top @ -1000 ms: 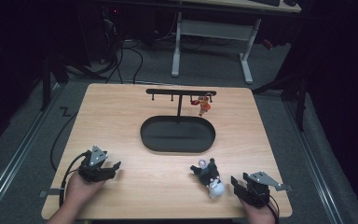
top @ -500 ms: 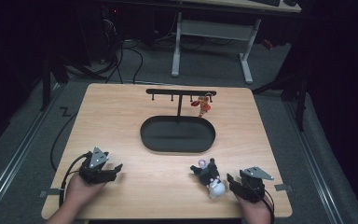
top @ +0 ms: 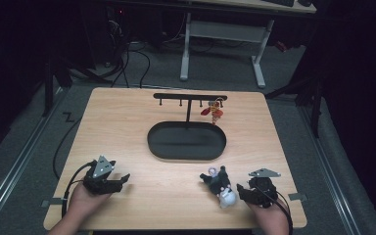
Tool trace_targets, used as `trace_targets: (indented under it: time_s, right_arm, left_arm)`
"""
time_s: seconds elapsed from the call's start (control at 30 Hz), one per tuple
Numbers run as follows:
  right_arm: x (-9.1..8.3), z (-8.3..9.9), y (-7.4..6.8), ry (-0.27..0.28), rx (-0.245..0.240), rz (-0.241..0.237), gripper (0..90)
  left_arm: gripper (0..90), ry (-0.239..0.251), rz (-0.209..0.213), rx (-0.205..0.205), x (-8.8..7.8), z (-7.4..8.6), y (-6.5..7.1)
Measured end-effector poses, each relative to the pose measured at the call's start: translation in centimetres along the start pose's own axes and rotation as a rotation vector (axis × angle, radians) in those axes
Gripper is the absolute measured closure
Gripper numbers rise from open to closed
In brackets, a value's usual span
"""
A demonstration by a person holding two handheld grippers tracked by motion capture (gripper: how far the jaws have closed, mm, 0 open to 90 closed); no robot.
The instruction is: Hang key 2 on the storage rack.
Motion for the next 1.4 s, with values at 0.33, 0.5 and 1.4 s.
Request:
trace_targets:
  time_s: [0.33, 0.5, 1.4]
  right_arm:
    - [0.2, -0.1, 0.7, -0.122, -0.026, 0.014, 39.1]
    - [0.4, -0.3, 0.6, -0.199, -0.030, -0.011, 38.1]
    - [0.1, -1.5, 0.5, -0.424, -0.069, -0.049, 34.4]
  left_arm:
    - [26.5, 0.004, 0.015, 0.020, 0.0, -0.2, 0.4]
    - [26.5, 0.000, 0.023, 0.027, -0.2, 0.0, 0.6]
    - [27.2, -0.024, 0.043, 0.069, 0.0, 0.0, 1.4]
Point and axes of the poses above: each handheld gripper's, and its own axes: x roughly forward along the jaws, z roughly out of its underside, y roughly to its right, the point moved 4 cm from there along x, roughly forward along the jaws, and after that the axes turned 6 degrees about -y, right-handed, at the moved point
